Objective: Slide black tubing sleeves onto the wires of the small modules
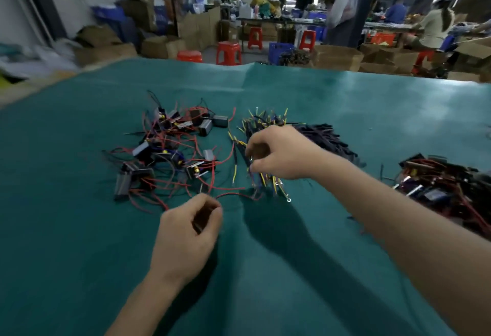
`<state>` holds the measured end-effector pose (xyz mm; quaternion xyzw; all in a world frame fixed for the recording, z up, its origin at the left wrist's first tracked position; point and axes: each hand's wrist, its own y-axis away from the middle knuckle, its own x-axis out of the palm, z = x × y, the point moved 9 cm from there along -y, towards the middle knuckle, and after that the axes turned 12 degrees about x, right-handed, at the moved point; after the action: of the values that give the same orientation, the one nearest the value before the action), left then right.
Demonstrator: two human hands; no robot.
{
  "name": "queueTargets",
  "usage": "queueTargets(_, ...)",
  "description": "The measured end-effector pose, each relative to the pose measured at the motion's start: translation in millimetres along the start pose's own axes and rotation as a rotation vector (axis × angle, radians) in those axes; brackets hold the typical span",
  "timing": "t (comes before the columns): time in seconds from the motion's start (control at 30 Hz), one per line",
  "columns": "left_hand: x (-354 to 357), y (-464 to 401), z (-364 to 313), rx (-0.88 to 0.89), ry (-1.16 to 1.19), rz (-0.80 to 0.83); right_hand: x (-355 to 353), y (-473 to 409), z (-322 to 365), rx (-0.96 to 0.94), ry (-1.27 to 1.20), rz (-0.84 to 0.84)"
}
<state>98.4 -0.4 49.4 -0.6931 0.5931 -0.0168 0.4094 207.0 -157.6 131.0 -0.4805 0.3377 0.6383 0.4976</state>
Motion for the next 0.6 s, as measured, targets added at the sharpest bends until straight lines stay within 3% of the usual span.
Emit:
queueTargets(0.1,-20.5,5.7,19.5,-0.045,-0.177,-0.049,45.1,-23.0,36.9,-0.017,-0.044,0.105)
queueTargets(0.27,-12.8,2.8,33.0,-0.107,-0.21,-0.02,93.0,-51.0,54.6,0.132,-0.253,0.186)
queueTargets(0.43,-15.6,4.4,42.8,-0.147,-0.157,-0.075,86.4,-50.7,46.2,0.202,-0.556,0.107)
queueTargets(0.6,-17.6,6.0,49.5,-0.193,-0.139,-0.126,36.9,-46.6,49.8,0.147,-0.86,0.099)
